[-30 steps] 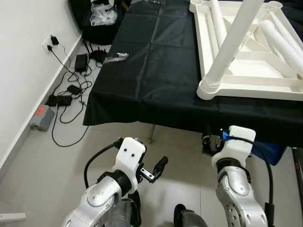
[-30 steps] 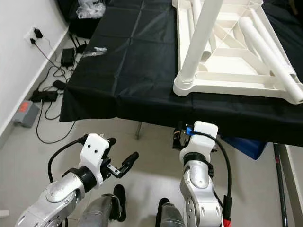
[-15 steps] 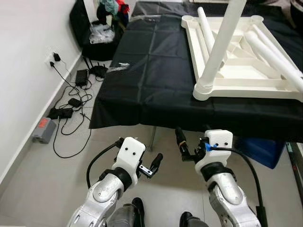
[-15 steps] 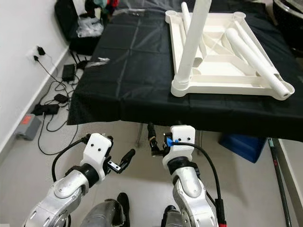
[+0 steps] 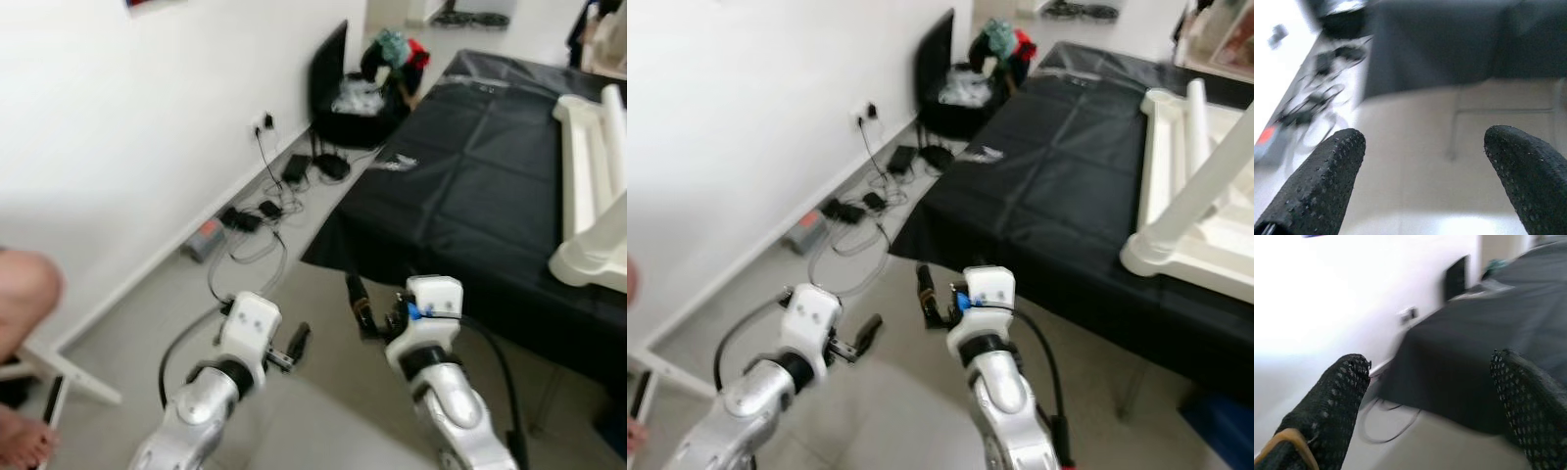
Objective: Building children table
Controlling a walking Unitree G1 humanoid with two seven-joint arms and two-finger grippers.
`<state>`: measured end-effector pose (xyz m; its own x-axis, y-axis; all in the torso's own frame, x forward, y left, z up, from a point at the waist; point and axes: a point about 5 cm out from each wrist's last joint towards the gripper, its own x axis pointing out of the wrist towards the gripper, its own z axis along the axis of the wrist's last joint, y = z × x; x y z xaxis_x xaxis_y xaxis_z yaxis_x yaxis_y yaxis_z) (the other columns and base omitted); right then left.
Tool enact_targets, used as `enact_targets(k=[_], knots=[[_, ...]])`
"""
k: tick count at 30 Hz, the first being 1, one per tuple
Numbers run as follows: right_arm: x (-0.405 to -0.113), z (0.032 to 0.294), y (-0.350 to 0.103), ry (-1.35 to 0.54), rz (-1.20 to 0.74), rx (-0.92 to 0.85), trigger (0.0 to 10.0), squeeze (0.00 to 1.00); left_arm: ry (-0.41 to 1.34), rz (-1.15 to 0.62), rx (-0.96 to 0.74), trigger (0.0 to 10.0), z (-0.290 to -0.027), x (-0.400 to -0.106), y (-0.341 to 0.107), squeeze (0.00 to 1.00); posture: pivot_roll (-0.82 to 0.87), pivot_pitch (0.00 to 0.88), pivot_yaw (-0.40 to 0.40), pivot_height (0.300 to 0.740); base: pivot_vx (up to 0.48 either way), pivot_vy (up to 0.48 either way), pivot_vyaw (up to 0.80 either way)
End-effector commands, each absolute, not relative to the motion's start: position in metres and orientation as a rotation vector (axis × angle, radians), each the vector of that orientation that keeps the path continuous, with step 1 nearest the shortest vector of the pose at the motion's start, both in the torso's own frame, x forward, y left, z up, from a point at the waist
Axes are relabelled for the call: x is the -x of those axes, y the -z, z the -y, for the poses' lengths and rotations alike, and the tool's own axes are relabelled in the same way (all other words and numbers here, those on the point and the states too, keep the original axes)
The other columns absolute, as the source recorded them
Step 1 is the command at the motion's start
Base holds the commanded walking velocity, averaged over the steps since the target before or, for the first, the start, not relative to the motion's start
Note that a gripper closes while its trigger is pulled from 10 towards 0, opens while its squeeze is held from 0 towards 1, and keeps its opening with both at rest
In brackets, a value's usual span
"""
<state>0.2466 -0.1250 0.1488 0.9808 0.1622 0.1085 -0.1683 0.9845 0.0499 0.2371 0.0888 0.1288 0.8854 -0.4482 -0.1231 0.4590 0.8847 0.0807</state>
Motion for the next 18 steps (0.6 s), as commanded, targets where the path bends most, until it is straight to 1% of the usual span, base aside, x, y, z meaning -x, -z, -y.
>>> enact_targets(k=[1, 2, 5, 7, 9, 10, 11, 14, 15, 18], knots=[[-0.245, 0.137, -0.144, -0.121, 0.089, -0.039, 10.0, 0.00, 0.511, -0.096, -0.105, 10.0, -0.080, -0.236, -0.128, 0.00, 0.12, 0.163, 0.020, 0.740, 0.326, -0.345, 0.00], [-0.245, 0.137, -0.144, -0.121, 0.091, -0.039, 10.0, 0.00, 0.517, -0.101, -0.102, 10.0, -0.079, -0.236, -0.127, 0.00, 0.12, 0.160, 0.017, 0.740, 0.326, -0.349, 0.00], [-0.245, 0.138, -0.141, -0.106, 0.082, -0.038, 10.0, 0.00, 0.491, -0.111, -0.099, 10.0, -0.080, -0.238, -0.125, 0.00, 0.12, 0.154, 0.018, 0.740, 0.000, 0.000, 0.00], [-0.245, 0.138, -0.141, -0.113, 0.087, -0.044, 10.0, 0.00, 0.494, -0.117, -0.101, 10.0, -0.080, -0.238, -0.124, 0.00, 0.12, 0.152, 0.020, 0.740, 0.000, 0.000, -0.46], [-0.244, 0.137, -0.142, -0.123, 0.098, -0.056, 10.0, 0.00, 0.489, -0.118, -0.107, 10.0, -0.081, -0.238, -0.124, 0.00, 0.12, 0.149, 0.023, 0.740, 0.000, 0.000, -0.76], [-0.242, 0.134, -0.144, -0.162, 0.121, -0.054, 10.0, 0.00, 0.493, -0.116, -0.112, 10.0, -0.081, -0.238, -0.124, 0.00, 0.12, 0.148, 0.025, 0.740, 0.000, 0.000, 0.00], [-0.242, 0.134, -0.144, -0.162, 0.121, -0.054, 10.0, 0.00, 0.493, -0.116, -0.112, 10.0, -0.081, -0.238, -0.124, 0.00, 0.12, 0.148, 0.025, 0.740, 0.000, 0.000, 0.00], [-0.234, 0.113, -0.147, -0.349, 0.154, -0.038, 10.0, 0.00, 0.486, -0.118, -0.115, 10.0, -0.082, -0.236, -0.123, 0.00, 0.12, 0.145, 0.025, 0.740, 0.000, 0.000, 0.00], [-0.233, 0.110, -0.147, -0.381, 0.154, -0.040, 10.0, 0.00, 0.482, -0.121, -0.109, 10.0, -0.082, -0.237, -0.123, 0.00, 0.12, 0.145, 0.027, 0.740, 0.000, 0.000, 0.00], [-0.233, 0.109, -0.147, -0.402, 0.151, -0.034, 10.0, 0.00, 0.476, -0.123, -0.101, 10.0, -0.083, -0.237, -0.123, 0.00, 0.13, 0.154, 0.024, 0.740, 0.000, 0.000, 0.00]])
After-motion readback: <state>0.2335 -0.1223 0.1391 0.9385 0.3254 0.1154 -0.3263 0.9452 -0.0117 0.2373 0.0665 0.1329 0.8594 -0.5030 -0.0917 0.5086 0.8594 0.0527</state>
